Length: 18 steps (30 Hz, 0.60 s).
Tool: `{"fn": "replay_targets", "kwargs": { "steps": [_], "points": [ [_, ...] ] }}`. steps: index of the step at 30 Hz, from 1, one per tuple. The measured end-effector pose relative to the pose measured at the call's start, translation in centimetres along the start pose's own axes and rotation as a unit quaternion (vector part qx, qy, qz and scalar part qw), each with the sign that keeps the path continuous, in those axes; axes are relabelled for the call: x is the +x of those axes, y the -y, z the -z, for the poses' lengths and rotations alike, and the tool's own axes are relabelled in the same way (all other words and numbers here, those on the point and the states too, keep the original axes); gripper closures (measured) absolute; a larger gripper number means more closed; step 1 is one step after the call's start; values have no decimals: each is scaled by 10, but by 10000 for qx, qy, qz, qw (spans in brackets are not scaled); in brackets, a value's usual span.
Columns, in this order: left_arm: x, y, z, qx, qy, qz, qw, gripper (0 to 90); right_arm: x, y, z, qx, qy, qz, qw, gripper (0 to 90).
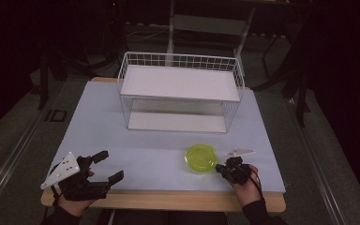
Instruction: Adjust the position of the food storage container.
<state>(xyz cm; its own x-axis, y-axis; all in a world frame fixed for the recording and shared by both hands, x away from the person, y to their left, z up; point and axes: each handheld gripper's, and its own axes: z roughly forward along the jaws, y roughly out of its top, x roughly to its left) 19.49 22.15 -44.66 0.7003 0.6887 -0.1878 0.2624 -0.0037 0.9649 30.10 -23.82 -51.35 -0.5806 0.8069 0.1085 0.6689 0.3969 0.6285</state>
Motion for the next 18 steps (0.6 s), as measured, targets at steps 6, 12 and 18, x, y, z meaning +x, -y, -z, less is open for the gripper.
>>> {"fn": "replay_targets", "kwargs": {
  "steps": [6,12,18],
  "points": [
    [0,0,0,14,-19,13,10000,137,-14,-12,-11,-36,49,-188,9998,900],
    [1,0,0,3,-27,35,10000,138,-7,-17,-22,52,-205,-226,9995,900],
    [0,0,0,33,-27,6,10000,137,6,-18,-26,105,-428,-301,9986,900]
  ]
}}
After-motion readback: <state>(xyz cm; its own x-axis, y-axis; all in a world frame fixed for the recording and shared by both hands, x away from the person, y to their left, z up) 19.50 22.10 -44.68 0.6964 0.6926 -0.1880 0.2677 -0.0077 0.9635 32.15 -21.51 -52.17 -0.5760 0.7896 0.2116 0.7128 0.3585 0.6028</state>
